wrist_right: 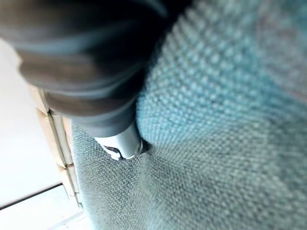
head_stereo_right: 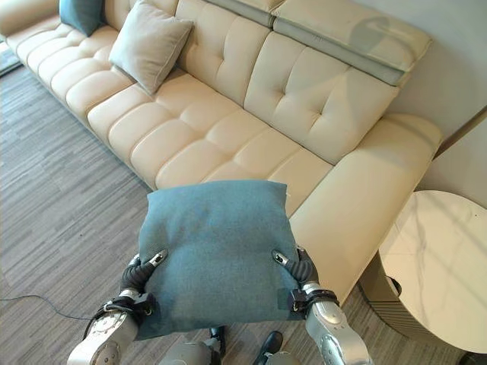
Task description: Pick up all the scattered cushions and arrange them neatly on the sofa.
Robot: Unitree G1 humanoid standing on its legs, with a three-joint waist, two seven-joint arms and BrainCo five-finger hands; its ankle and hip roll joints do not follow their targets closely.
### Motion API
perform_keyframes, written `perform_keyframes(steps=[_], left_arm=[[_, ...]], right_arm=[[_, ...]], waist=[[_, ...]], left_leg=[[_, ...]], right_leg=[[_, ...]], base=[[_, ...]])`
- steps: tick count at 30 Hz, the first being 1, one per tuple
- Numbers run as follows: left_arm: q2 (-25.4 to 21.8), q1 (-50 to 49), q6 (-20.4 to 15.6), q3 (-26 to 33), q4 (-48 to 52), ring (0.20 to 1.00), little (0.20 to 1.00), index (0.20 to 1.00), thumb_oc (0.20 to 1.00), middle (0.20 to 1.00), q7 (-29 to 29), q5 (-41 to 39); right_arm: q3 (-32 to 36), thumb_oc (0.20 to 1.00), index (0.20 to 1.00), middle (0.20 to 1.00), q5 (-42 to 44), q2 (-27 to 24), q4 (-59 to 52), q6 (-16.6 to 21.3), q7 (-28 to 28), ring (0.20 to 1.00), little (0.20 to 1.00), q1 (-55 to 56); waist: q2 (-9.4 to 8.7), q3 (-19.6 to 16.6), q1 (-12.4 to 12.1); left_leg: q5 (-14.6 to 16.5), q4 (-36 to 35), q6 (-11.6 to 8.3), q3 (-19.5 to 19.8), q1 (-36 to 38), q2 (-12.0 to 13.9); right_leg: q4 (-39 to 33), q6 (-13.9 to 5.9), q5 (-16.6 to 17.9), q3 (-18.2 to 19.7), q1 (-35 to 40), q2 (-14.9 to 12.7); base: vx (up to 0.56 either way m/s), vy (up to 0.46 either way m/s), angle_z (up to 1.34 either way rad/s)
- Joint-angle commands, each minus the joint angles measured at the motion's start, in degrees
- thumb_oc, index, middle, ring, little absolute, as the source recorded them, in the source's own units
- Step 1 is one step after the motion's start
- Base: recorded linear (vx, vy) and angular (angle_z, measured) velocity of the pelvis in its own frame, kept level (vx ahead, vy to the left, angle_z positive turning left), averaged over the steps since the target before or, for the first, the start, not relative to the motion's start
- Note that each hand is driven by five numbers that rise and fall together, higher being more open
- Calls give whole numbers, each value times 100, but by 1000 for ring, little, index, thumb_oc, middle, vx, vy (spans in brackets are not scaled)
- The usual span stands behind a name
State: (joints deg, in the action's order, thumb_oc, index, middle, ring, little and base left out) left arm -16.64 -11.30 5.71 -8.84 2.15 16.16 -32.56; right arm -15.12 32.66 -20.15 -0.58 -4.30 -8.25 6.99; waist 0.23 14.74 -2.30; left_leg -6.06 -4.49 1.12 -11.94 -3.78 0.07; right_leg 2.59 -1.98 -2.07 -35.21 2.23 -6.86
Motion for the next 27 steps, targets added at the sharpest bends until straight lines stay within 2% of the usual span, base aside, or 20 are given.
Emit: perform_keyframes(steps=[1, 3, 4, 5, 6, 7, 8, 9, 11, 14, 15, 16, 17, 18, 19, 21, 22, 23, 25, 27], left_arm=[[-72, 258, -483, -150, 875, 200, 200, 200, 200, 200, -123, 111], [-138, 378, -482, -230, 820, 200, 200, 200, 200, 200, -77, 125], [-139, 381, -484, -231, 817, 200, 200, 200, 200, 200, -76, 125], [-172, 407, -481, -276, 799, 200, 200, 200, 200, 200, -67, 164], [-225, 454, -473, -348, 769, 200, 200, 200, 200, 200, -53, 233], [-261, 462, -480, -399, 713, 200, 200, 200, 200, 200, -68, 245], [-282, 447, -492, -395, 713, 200, 200, 200, 200, 200, -85, 260], [-281, 447, -492, -396, 712, 200, 200, 200, 200, 200, -86, 260], [-287, 488, -470, -372, 700, 200, 200, 200, 200, 200, -122, 310], [-250, 624, -450, -411, 608, 200, 200, 200, 200, 200, -187, 368], [-251, 625, -450, -410, 608, 200, 200, 200, 200, 200, -187, 368], [-238, 640, -437, -424, 587, 200, 200, 200, 200, 200, -271, 476], [-226, 630, -436, -427, 577, 200, 200, 200, 200, 200, -295, 530], [-226, 628, -436, -428, 577, 200, 200, 200, 200, 200, -295, 531], [-163, 632, -427, -436, 599, 200, 200, 200, 200, 200, -376, 578], [-137, 592, -441, -433, 622, 200, 200, 200, 200, 200, -379, 580], [-60, 612, -457, -454, 627, 200, 200, 200, 200, 200, -368, 507], [-36, 594, -444, -458, 627, 200, 200, 200, 200, 200, -388, 484], [8, 575, -453, -472, 603, 200, 200, 200, 200, 200, -401, 446], [3, 501, -477, -421, 616, 200, 200, 200, 200, 200, -423, 421]], right_arm=[[-217, 200, 200, 200, 37, 283, -623, 377, 208, 200, 200, -581], [-225, 200, 200, 200, -25, 336, -639, 359, 185, 200, 200, -564], [-223, 200, 200, 200, -26, 337, -640, 359, 185, 200, 200, -565], [-217, 200, 200, 200, -44, 368, -639, 352, 183, 200, 200, -523], [-240, 200, 200, 200, -94, 424, -602, 346, 171, 200, 200, -441], [-237, 200, 200, 200, -62, 448, -594, 363, 163, 200, 200, -423], [-252, 200, 200, 200, -31, 446, -580, 363, 167, 200, 200, -420], [-253, 200, 200, 200, -31, 445, -580, 363, 167, 200, 200, -420], [-221, 200, 200, 200, 120, 450, -549, 417, 114, 200, 200, -399], [-155, 200, 200, 200, 199, 418, -506, 465, 108, 200, 200, -379], [-155, 200, 200, 200, 199, 419, -506, 465, 108, 200, 200, -380], [-103, 200, 200, 200, 182, 400, -519, 458, 111, 200, 200, -295], [-74, 200, 200, 200, 163, 398, -546, 431, 129, 200, 200, -214], [-74, 200, 200, 200, 163, 397, -549, 430, 129, 200, 200, -211], [-46, 200, 200, 200, 160, 420, -524, 436, 176, 200, 200, -118], [-38, 200, 200, 200, 186, 427, -526, 436, 200, 200, 200, -67], [54, 200, 200, 200, 202, 384, -511, 472, 166, 200, 200, -67], [107, 200, 200, 200, 215, 372, -529, 492, 161, 200, 200, -43], [154, 200, 200, 200, 216, 299, -534, 480, 180, 200, 200, -13], [189, 200, 200, 200, 223, 180, -583, 454, 228, 200, 200, 13]], waist=[[-174, -45, -54], [-153, 1, -10], [-159, 2, -8], [-128, 37, 46], [-124, 101, 189], [-152, 140, 321], [-138, 159, 347], [-138, 152, 333], [-119, 228, 363], [-219, 220, 450], [-221, 213, 447], [-300, 144, 475], [-318, 100, 485], [-314, 105, 499], [-317, -40, 501], [-295, -143, 525], [-212, -256, 602], [-188, -303, 651], [-132, -330, 695], [-103, -239, 629]], left_leg=[[703, 34, -217, -323, 162, 200], [795, 1, -40, -125, 233, 49], [794, -6, -31, -123, 235, 36], [820, -51, 43, -20, 318, -35], [906, -51, 160, 211, 428, -153], [904, -51, 153, 328, 426, -170], [913, -51, 141, 355, 432, -168], [917, -51, 139, 340, 429, -165], [886, -51, 120, 429, 451, -202], [889, -51, 116, 604, 466, -357], [885, -51, 116, 600, 456, -358], [995, -51, 93, 740, 562, -470], [1063, -51, 85, 807, 650, -513], [1063, -51, 85, 822, 656, -511], [1225, -51, 87, 772, 910, -525], [1307, -47, 63, 715, 1003, -505], [1545, 380, -29, 690, 1024, -431], [1634, 652, -93, 637, 990, -390], [1467, 1402, -324, 508, 874, -288], [1128, 2573, -579, 540, 531, -211]], right_leg=[[-111, -395, -164, 419, -100, -126], [767, -454, -228, 527, -387, -425], [812, -465, -246, 532, -406, -449], [1190, -482, -161, 686, -506, -561], [1926, -496, -38, 1210, -817, -595], [2027, -430, -164, 1889, -1157, -172], [1952, -403, -259, 2161, -1336, 16], [1954, -400, -259, 2175, -1347, 22], [1267, -307, -238, 2452, -1611, 367], [332, -434, 243, 2909, -1914, 807], [311, -433, 260, 2913, -1916, 808], [-177, -518, 460, 2753, -1887, 863], [-266, -527, 490, 2511, -1767, 810], [-275, -528, 491, 2495, -1752, 808], [-497, -442, 462, 2284, -1370, 781], [-588, -396, 493, 2319, -1263, 834], [-541, -336, 403, 2273, -1062, 842], [-543, -279, 339, 2212, -960, 825], [-574, -167, 168, 2137, -653, 853], [-650, -6, 7, 2199, -306, 943]], base=[[75, 377, 25], [72, 313, 32], [73, 238, 41], [121, 297, 55], [125, 301, 77], [93, 219, 83], [17, 52, 82], [61, 92, 100], [65, 40, 74], [112, -44, 33], [277, -89, 55], [295, -90, 55], [298, -90, 49], [386, -85, 48], [402, -90, 49], [404, -103, 24], [416, -132, 1], [558, -181, 26], [351, -129, 49], [253, -131, 30]])
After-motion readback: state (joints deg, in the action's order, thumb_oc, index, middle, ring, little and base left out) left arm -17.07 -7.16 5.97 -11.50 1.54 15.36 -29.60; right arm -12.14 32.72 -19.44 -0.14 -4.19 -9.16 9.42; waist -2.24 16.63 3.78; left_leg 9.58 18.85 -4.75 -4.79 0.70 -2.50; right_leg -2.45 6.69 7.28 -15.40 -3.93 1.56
